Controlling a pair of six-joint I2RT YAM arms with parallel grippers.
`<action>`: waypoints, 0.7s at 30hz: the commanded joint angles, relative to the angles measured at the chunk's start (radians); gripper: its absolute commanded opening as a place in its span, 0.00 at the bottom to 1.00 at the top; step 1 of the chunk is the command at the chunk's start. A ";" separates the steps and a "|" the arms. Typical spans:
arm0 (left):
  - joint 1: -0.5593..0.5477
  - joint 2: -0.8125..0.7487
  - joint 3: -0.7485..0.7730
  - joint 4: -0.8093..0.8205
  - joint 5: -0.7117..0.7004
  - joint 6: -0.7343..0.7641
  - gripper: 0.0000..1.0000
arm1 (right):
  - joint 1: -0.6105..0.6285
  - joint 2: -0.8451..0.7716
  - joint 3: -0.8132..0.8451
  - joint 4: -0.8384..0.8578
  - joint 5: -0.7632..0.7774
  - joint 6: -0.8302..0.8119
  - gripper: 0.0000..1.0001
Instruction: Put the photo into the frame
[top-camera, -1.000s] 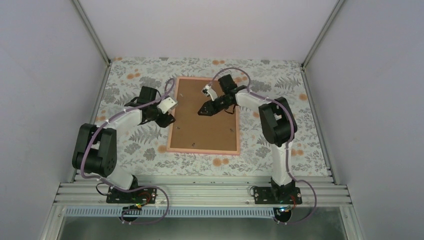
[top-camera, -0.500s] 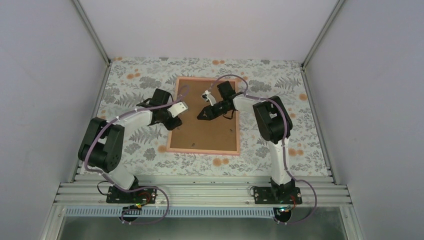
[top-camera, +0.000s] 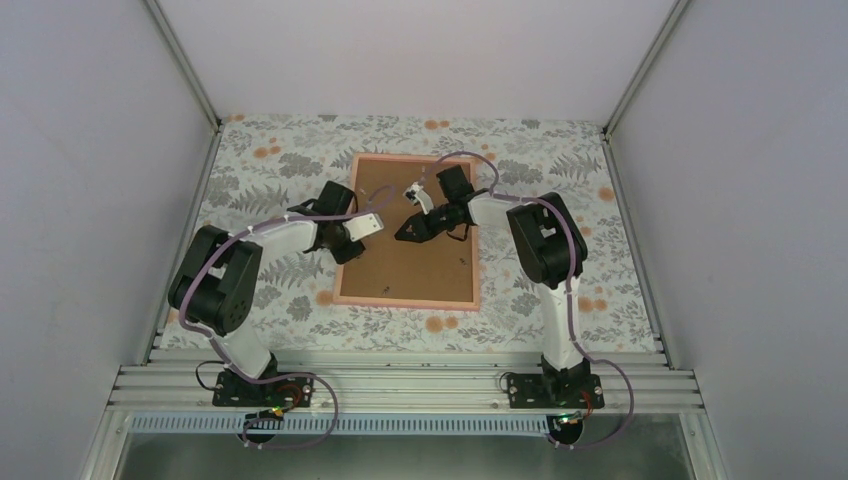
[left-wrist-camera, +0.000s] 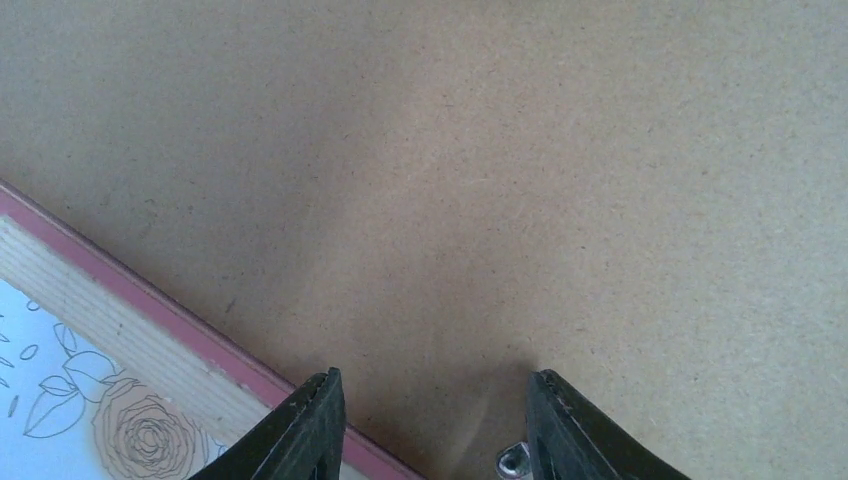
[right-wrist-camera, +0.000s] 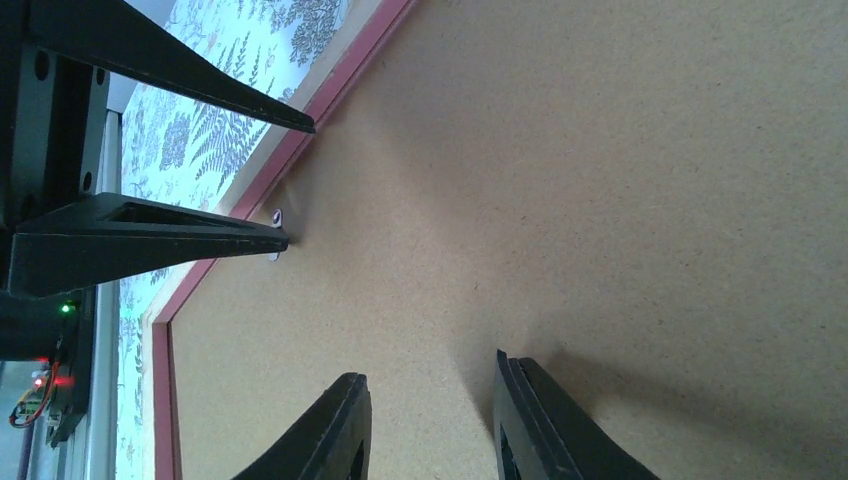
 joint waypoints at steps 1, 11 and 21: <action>-0.003 -0.019 0.002 -0.087 -0.079 0.107 0.46 | -0.008 0.042 -0.075 -0.138 0.133 -0.016 0.33; -0.012 -0.023 0.004 -0.191 -0.124 0.237 0.47 | -0.015 0.036 -0.091 -0.137 0.136 -0.025 0.33; -0.022 -0.057 -0.017 -0.116 -0.229 0.251 0.46 | -0.016 0.023 -0.105 -0.137 0.137 -0.036 0.33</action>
